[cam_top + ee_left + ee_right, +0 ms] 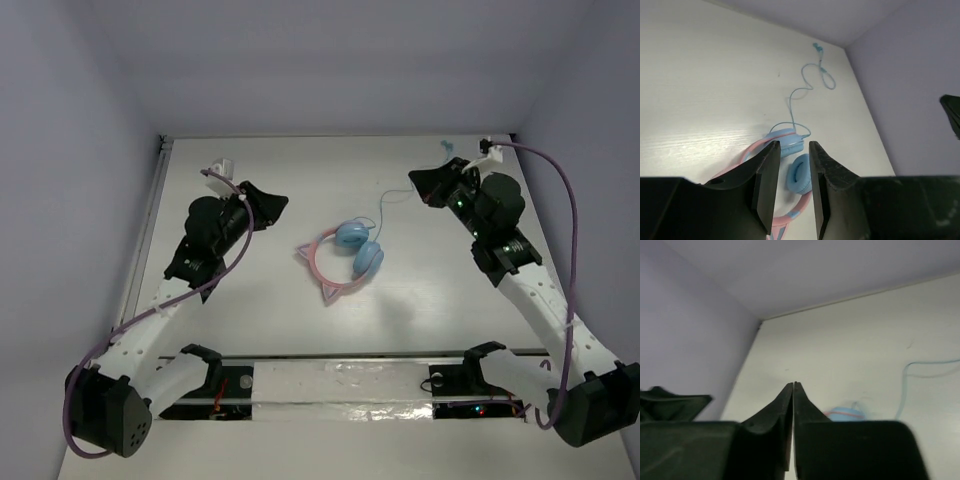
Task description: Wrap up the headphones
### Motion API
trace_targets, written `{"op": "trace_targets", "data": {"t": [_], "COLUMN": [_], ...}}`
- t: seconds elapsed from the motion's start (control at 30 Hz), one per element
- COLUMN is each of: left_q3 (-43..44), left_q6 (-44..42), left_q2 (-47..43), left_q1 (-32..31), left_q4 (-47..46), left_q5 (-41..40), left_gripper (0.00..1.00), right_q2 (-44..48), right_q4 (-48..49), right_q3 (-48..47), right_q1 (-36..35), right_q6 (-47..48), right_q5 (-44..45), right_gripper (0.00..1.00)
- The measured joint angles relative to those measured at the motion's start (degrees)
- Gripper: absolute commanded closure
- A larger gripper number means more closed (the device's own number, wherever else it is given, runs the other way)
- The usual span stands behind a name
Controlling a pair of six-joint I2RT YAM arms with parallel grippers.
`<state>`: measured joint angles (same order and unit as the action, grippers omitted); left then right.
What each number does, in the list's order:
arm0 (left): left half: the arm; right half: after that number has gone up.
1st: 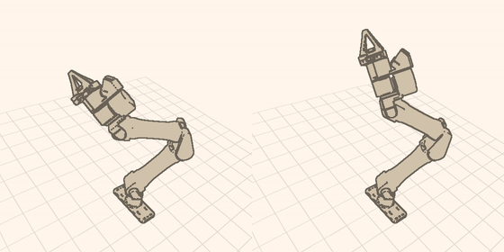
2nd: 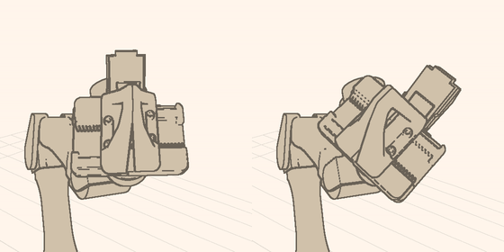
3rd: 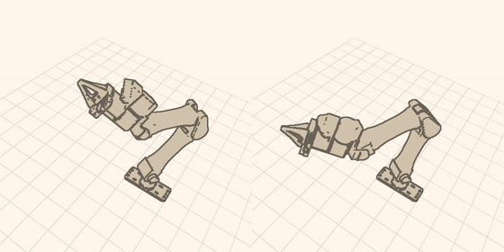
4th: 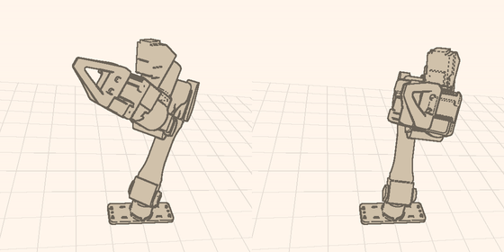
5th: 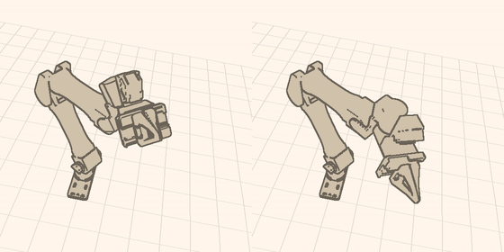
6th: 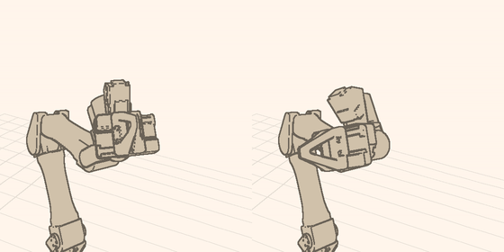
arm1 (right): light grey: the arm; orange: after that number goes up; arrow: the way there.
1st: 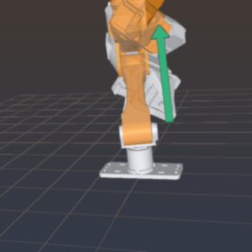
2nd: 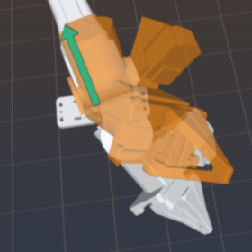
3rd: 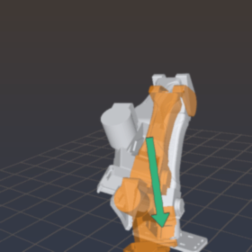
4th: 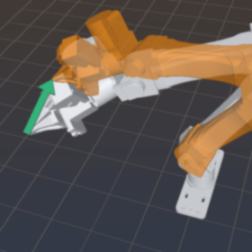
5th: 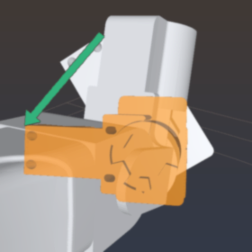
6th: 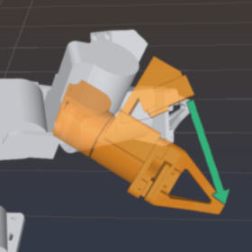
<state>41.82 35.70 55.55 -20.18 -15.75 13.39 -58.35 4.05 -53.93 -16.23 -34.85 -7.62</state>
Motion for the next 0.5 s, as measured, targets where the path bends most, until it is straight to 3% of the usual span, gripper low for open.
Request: {"op": "trace_targets", "data": {"t": [0.13,0.2,0.5], "left_q3": [0.09,0.11,6.58], "left_q6": [0.31,0.50,1.90], "left_q2": [1.27,1.25,9.03], "left_q1": [-0.37,-1.33,-19.04], "left_q4": [2.84,3.80,16.76], "left_q5": [-3.08,-5.86,-30.75], "left_gripper": [0.87,1.00,1.00], "right_q2": [1.36,2.97,7.67], "right_q4": [-1.07,-1.53,-7.13], "right_q3": [1.29,2.86,4.31], "right_q1": [-7.56,-10.54,-12.09], "right_q6": [0.98,1.44,2.71], "right_q5": [5.16,7.32,12.52], "right_gripper": [1.00,1.00,1.00]}}
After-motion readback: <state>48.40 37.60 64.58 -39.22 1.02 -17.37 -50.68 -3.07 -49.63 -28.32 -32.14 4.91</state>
